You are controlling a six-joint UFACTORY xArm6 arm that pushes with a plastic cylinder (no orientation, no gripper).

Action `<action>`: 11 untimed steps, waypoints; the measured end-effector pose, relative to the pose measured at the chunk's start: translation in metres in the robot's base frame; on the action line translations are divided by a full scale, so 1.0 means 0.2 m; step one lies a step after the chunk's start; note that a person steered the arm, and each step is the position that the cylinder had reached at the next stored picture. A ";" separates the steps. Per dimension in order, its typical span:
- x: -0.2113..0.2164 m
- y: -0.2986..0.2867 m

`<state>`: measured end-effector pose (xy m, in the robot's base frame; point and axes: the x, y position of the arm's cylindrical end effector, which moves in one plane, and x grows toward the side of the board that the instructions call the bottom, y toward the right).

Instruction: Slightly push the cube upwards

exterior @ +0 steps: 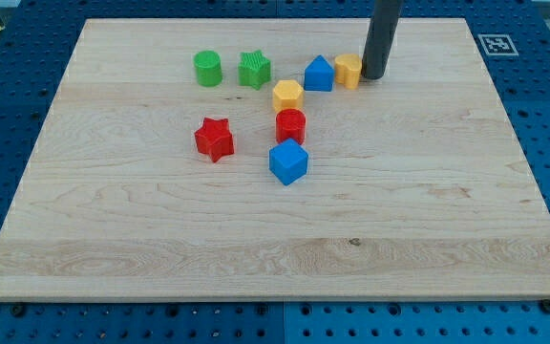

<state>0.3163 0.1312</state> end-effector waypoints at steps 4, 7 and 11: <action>0.80 -0.04; 0.93 -0.45; 0.92 -0.59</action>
<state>0.5001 0.0137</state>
